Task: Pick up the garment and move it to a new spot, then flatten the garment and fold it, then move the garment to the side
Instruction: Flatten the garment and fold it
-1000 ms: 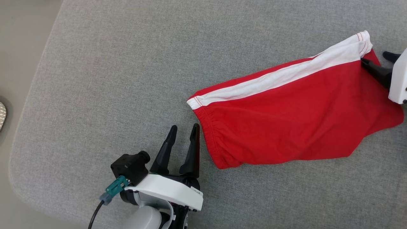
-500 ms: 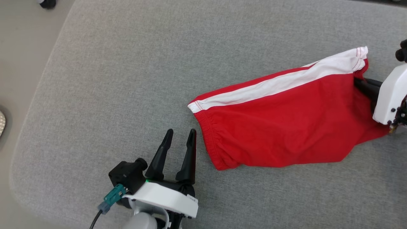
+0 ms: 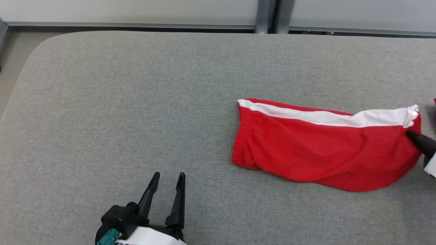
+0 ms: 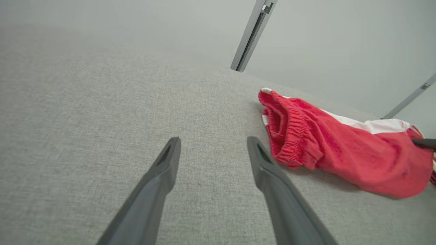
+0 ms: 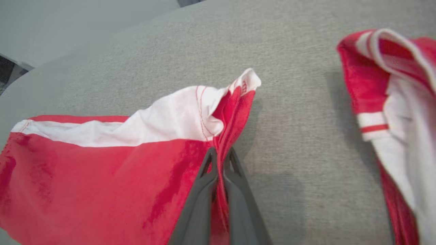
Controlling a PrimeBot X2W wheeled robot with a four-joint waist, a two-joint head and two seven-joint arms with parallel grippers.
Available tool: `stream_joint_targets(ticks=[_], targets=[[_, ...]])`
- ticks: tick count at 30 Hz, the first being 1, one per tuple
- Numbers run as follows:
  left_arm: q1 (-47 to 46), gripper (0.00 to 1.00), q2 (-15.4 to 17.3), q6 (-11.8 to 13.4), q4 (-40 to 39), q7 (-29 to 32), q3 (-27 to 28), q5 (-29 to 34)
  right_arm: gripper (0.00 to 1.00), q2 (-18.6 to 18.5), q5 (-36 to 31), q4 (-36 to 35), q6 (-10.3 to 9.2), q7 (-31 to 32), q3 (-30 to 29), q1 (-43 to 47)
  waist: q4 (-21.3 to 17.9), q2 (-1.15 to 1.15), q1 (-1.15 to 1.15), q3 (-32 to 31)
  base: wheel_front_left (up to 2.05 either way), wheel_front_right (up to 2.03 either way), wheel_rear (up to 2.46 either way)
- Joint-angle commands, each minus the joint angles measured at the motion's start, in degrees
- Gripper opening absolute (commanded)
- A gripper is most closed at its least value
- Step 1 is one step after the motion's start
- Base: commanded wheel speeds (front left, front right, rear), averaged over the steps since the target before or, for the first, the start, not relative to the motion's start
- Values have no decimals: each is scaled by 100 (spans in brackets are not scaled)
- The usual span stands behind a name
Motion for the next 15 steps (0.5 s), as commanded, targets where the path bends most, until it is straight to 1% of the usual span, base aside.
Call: stream_joint_targets(ticks=[1,4,6,8,11,12,13,14,15], targets=[[90,100,23,-35,-31,-9,42,65,0,9,27,108,11,-66,-138,84,-146,0,0,-74,0,0,0],[191,100,-34,-73,-25,-9,50,132,0,-35,23,369,11,-127,-486,146,-158,0,0,-65,0,0,0],[221,100,-94,-103,9,-9,49,152,0,-36,121,357,11,-116,-717,140,-144,0,0,-93,0,0,0],[289,100,-172,-130,47,-9,67,131,0,-51,229,80,11,27,-861,192,-140,0,0,-142,0,0,0],[379,100,-265,-149,92,-9,121,150,0,51,475,-648,11,417,-966,337,-189,0,0,-238,0,0,0],[379,100,-265,-149,92,-9,121,150,0,51,475,-648,11,417,-966,337,-189,0,0,-238,0,0,0],[410,100,-316,-179,129,-9,139,177,0,165,570,-1092,11,684,-1051,412,-227,0,0,-288,0,0,0],[416,100,-342,-195,162,-8,124,183,0,258,533,-1277,11,812,-1069,444,-232,0,0,-305,0,0,0],[416,100,-342,-195,162,-8,124,183,0,258,533,-1277,11,812,-1069,444,-232,0,0,-305,0,0,0]])
